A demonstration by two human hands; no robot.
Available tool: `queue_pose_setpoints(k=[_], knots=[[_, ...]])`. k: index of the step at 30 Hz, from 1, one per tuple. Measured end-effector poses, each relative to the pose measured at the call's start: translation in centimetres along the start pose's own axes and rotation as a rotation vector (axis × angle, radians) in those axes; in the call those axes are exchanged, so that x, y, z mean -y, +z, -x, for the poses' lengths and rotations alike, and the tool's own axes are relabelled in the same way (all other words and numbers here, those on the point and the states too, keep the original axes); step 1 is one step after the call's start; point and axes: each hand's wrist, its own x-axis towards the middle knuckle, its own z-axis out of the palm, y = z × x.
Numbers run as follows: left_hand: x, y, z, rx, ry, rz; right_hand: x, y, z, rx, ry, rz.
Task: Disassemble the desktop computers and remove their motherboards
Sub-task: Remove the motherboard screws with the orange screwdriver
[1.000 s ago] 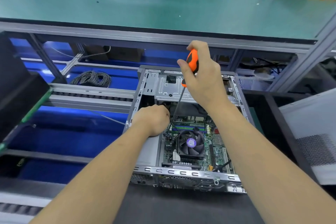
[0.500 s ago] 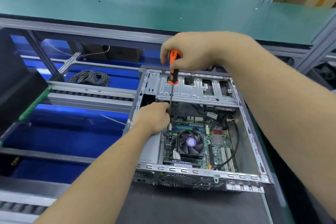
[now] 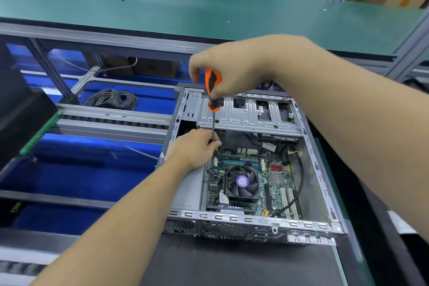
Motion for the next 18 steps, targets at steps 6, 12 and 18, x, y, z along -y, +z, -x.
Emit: queue_pose_setpoints(k=[6,12,18], knots=[[0.0,0.1,0.0,0.012,-0.003,-0.023,-0.2,0.0,0.1,-0.006,0.018,0.030],[0.1,0.0,0.0,0.014,0.012,-0.047,-1.0,0.3,-0.2,-0.020,0.037,0.045],[0.1,0.0,0.0,0.016,0.031,-0.056,-1.2,0.0,0.4,0.051,0.129,0.074]])
